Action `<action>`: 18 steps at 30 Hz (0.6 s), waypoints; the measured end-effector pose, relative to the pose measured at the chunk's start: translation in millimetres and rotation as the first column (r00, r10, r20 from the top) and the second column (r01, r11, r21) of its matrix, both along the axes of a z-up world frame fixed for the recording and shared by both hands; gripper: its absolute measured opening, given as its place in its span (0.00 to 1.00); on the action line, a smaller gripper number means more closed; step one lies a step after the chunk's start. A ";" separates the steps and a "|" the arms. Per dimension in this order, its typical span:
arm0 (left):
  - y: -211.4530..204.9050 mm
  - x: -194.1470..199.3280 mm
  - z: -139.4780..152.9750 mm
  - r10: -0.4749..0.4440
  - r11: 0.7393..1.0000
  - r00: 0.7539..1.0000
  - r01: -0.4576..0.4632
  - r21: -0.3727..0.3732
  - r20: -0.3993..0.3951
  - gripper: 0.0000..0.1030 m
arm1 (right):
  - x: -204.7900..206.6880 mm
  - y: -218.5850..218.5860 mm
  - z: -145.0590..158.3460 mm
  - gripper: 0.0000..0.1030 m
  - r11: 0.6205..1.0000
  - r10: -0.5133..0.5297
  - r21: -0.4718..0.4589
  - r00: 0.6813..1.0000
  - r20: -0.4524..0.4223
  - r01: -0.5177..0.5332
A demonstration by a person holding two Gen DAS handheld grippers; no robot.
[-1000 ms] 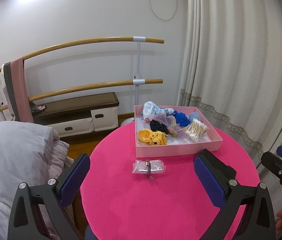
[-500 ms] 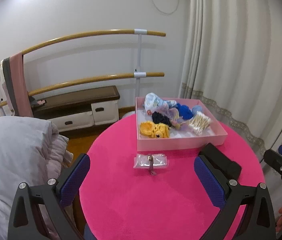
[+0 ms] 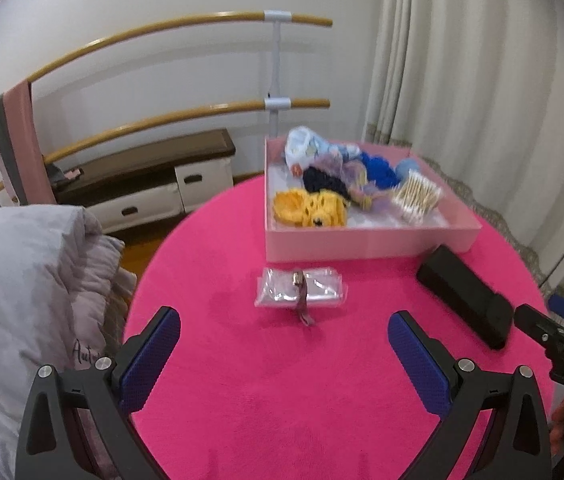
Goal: Organize soft objects
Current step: 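Grasp the clear strapped plastic bag with the left tool while the right tool grasps the black pouch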
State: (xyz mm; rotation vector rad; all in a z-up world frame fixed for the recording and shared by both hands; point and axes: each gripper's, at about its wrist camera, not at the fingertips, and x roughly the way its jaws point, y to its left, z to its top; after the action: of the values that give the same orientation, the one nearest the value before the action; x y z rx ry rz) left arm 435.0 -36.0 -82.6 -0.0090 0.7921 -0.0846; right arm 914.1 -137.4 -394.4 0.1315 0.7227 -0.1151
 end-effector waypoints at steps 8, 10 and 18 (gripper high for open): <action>-10.7 47.8 -40.4 -0.002 1.000 0.997 0.003 0.019 -0.077 1.00 | 32.9 -13.2 -37.1 1.00 1.000 -0.003 0.000 0.995 -0.103 0.003; -12.3 59.2 -49.2 -0.005 1.000 0.996 0.007 0.021 -0.092 1.00 | 41.3 -15.8 -42.9 1.00 1.000 -0.002 -0.005 0.993 -0.122 0.001; -17.2 100.5 -81.0 0.006 1.000 0.992 -0.004 0.016 -0.124 1.00 | 65.3 -18.9 -58.9 0.96 0.999 0.010 -0.036 0.987 -0.159 -0.016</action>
State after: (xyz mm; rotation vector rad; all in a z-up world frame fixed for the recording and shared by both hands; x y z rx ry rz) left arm 535.5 -53.2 -163.6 -0.0014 0.9167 -0.0739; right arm 979.4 -156.3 -453.2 0.0828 0.8803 -0.1277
